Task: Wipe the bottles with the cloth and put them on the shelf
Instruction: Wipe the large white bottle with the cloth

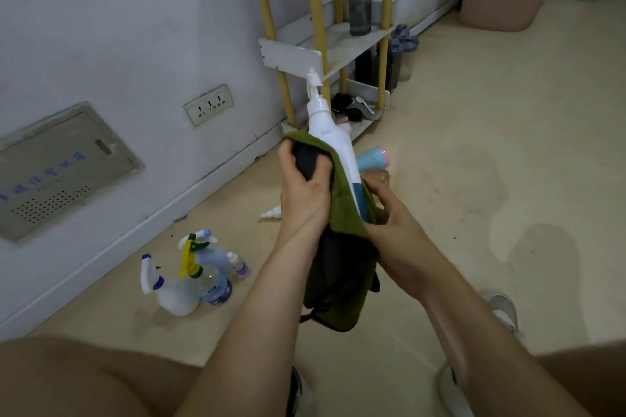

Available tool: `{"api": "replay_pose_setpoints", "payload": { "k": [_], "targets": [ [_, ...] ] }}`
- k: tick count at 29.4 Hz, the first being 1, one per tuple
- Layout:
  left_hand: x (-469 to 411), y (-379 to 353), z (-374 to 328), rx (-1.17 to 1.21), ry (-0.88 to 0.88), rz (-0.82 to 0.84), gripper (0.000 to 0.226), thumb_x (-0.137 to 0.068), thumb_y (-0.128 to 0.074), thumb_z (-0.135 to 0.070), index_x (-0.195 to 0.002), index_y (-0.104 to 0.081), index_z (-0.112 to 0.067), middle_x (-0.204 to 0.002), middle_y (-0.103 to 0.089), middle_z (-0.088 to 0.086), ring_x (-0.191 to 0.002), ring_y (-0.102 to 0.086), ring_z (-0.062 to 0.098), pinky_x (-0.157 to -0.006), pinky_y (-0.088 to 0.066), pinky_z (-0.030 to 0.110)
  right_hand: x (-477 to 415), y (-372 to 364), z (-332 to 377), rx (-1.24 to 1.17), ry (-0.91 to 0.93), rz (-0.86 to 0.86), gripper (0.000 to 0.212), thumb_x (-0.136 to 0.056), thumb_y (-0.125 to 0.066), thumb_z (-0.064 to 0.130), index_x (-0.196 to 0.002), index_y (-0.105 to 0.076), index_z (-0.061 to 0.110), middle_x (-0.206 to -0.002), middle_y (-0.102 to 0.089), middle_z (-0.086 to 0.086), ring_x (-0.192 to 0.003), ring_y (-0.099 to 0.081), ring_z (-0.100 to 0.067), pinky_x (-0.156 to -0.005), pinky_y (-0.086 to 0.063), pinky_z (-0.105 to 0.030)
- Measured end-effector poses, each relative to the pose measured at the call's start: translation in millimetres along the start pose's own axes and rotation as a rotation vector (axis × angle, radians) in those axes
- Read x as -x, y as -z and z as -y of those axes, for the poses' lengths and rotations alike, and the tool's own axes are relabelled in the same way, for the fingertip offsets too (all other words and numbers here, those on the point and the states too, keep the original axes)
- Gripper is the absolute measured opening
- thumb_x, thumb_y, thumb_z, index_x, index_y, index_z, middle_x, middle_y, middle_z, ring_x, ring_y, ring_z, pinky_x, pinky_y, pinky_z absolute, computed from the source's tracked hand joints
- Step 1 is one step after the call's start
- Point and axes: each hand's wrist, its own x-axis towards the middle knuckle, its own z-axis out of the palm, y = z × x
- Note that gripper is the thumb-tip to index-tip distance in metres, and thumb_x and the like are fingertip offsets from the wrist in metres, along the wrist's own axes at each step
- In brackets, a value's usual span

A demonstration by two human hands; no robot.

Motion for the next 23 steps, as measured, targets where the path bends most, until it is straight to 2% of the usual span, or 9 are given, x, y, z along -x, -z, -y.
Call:
{"api": "replay_pose_setpoints", "payload": {
  "k": [2,4,7,10,14,16,18,20,23],
  "targets": [
    [-9.7,-2.4,-11.1,0.111,0.138,-0.057,0.039,-0.101,-0.043,-0.037,-0.138,-0.033,-0.030,-0.121,-0.055,-0.001,-0.102,-0.058,0.014,-0.100,-0.047,0.039,2.3,-5.7,-1.4,0.096,0.030,0.002,0.075,-0.073,-0.078,0.018,-0.139,-0.046,0.034,-0.127,-0.062,0.001,-0.112,-0.065,-0.017,-0.091,-0.057,-0.040],
    [-14.5,0.1,-14.8,0.103,0.149,-0.071,0.041,-0.103,-0.039,-0.038,-0.140,-0.032,-0.024,-0.123,-0.056,0.003,-0.105,-0.058,0.018,-0.100,-0.048,0.042,3.3,-9.1,2.6,-0.007,0.048,0.012,0.057,-0.086,-0.064,0.009,-0.136,-0.049,0.031,-0.120,-0.065,0.002,-0.103,-0.066,-0.013,-0.083,-0.057,-0.033],
    [-2.4,5.5,-8.5,-0.139,0.003,0.023,0.051,-0.101,-0.042,-0.039,-0.147,-0.023,-0.028,-0.133,-0.053,0.005,-0.117,-0.055,0.026,-0.101,-0.045,0.044,4.7,-14.6,13.0,-0.282,0.028,0.035,0.041,-0.095,-0.058,0.028,-0.134,-0.050,0.018,-0.108,-0.068,0.000,-0.093,-0.068,-0.011,-0.073,-0.054,-0.028],
    [25.1,5.1,7.1,-0.387,-0.160,0.205,0.070,-0.097,-0.049,-0.043,-0.153,-0.008,-0.033,-0.150,-0.035,-0.001,-0.130,-0.043,0.018,-0.100,-0.040,0.034,5.9,-21.7,8.8,-0.198,0.072,-0.090,0.068,-0.074,-0.062,0.059,-0.132,-0.050,0.027,-0.111,-0.071,0.009,-0.099,-0.070,-0.006,-0.076,-0.057,-0.023],
    [57.8,3.4,28.4,-0.368,-0.288,0.303,0.063,-0.092,-0.048,-0.036,-0.149,-0.023,-0.046,-0.157,-0.025,-0.005,-0.139,-0.036,0.013,-0.107,-0.039,0.033,3.6,-23.9,3.5,-0.145,0.088,-0.356,0.044,-0.094,-0.054,0.052,-0.126,-0.059,0.023,-0.104,-0.074,0.005,-0.093,-0.072,-0.008,-0.077,-0.059,-0.026],
    [71.4,7.3,33.3,-0.053,-0.178,0.288,0.054,-0.084,-0.056,-0.026,-0.132,-0.047,-0.049,-0.150,-0.041,-0.006,-0.136,-0.042,0.010,-0.109,-0.041,0.035,-0.2,-18.0,3.5,-0.140,0.051,-0.408,0.040,-0.098,-0.050,0.048,-0.121,-0.064,0.018,-0.104,-0.074,-0.003,-0.091,-0.073,-0.014,-0.076,-0.060,-0.030],
    [77.4,12.1,29.7,0.214,-0.042,0.187,0.035,-0.080,-0.067,-0.026,-0.112,-0.062,-0.039,-0.124,-0.061,-0.008,-0.115,-0.058,0.011,-0.093,-0.051,0.030,-1.5,-13.9,2.8,-0.145,0.044,-0.389,0.041,-0.098,-0.052,0.047,-0.113,-0.069,0.013,-0.101,-0.074,-0.008,-0.092,-0.073,-0.020,-0.076,-0.061,-0.034],
    [72.6,13.0,19.1,0.285,0.079,0.059,0.035,-0.083,-0.072,-0.038,-0.109,-0.051,-0.029,-0.106,-0.064,-0.006,-0.097,-0.062,0.012,-0.074,-0.051,0.023,0.6,-16.5,1.3,-0.120,0.081,-0.378,0.038,-0.098,-0.054,0.044,-0.107,-0.070,0.010,-0.095,-0.074,-0.005,-0.085,-0.073,-0.014,-0.066,-0.058,-0.027],
    [52.8,8.3,0.6,0.014,0.122,0.042,0.053,-0.090,-0.059,-0.049,-0.134,-0.031,-0.041,-0.105,-0.059,-0.014,-0.093,-0.060,0.007,-0.081,-0.051,0.028,6.7,-28.6,-6.4,0.038,0.209,-0.378,0.029,-0.099,-0.054,0.040,-0.098,-0.070,0.016,-0.088,-0.073,0.004,-0.083,-0.070,-0.008,-0.067,-0.053,-0.023]
  ]
}}
